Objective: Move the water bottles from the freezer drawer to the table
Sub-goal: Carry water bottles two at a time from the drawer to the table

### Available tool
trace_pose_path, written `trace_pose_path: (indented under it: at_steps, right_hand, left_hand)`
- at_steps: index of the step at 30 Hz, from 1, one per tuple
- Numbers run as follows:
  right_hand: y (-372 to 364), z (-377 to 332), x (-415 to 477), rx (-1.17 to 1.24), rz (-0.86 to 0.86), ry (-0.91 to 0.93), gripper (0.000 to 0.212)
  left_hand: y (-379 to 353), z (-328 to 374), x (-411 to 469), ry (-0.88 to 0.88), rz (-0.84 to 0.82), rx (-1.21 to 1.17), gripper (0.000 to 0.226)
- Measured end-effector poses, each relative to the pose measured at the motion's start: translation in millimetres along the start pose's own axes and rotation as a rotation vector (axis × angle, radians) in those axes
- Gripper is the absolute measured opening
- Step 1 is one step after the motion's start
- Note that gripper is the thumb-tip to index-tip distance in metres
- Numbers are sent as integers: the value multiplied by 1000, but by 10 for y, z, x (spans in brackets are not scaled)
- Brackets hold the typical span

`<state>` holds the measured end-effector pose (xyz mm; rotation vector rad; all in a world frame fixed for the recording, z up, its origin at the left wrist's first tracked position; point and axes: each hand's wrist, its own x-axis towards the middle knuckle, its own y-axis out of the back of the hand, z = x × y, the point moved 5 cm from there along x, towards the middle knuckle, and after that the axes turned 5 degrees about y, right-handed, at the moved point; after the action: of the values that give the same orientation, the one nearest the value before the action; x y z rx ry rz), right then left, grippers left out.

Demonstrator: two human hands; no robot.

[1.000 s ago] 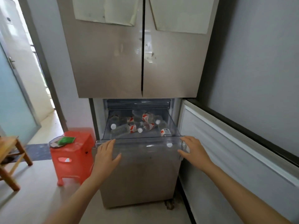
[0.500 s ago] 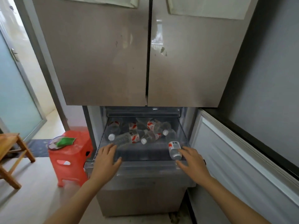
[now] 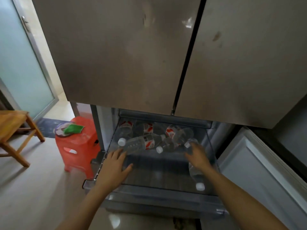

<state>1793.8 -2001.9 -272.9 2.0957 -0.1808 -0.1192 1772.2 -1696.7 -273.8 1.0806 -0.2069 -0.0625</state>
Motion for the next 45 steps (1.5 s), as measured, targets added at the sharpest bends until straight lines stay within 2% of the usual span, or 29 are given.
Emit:
trace_pose_path:
  at_steps: [4,9,14,17,20,23,25,28,30,31,33,35,36,38,40,42,43,45]
  right_hand:
    - [-76,116,338,-71,-45,-36,42]
    - [-241,127,632,-7,-200,-81,52]
    - [-271,98,746,48,-219,-139,43]
    - [-196,44,642,34,-264,-98,43]
    - [27,2,467,3,-238,-59,43]
    - [447,-214,236,-149,-120,38,26]
    - [699,-521,75,-268,-103,146,25]
    - [844,-937,-114,-294,-169,256,31]
    - [778,-1074,-193,-243,-235,275,33]
    - [735,-1117,-226,-209,-256,279,34]
    - [645,-1143,-321,-163,-272,289,31]
    - [579,-1188,-388,-149,-263,324,28]
    - [565,-1216,-410,-161,-247,355,29]
    - [593,-1298,-434,-132,-236,452,29]
    - [676,-1309,-388,119,-329,484,18]
    - [710,-1092,-235,272,-406,444,28]
    - [681,-911,-149,168,-417,435,37]
    - [490,-438,-10,-366,-441,433,54]
  left_hand:
    - [-17,-3,1,23,-5,8,58]
    - [12,28,-15,12,-3,70,56]
    - [36,54,-28,-22,26,177,48]
    - [37,52,-26,-50,71,193,46]
    - [47,80,-38,-108,126,196,47]
    - [22,149,-24,-164,174,113,53]
    - [-30,352,11,-166,115,-46,69]
    - [-273,793,57,-128,-263,-366,104]
    - [-425,996,67,-94,-439,-571,120]
    - [-465,1028,75,-55,-490,-651,121]
    - [-524,1027,78,-23,-521,-670,104]
    - [-550,999,80,-37,-503,-623,79]
    - [-550,980,89,-31,-490,-650,74]
    - [-510,917,118,8,-429,-752,75]
    - [-430,834,158,41,-332,-825,78]
    - [-303,698,171,115,-219,-859,75]
    - [-228,611,161,164,-160,-869,76]
    - [-71,457,115,238,-64,-841,79]
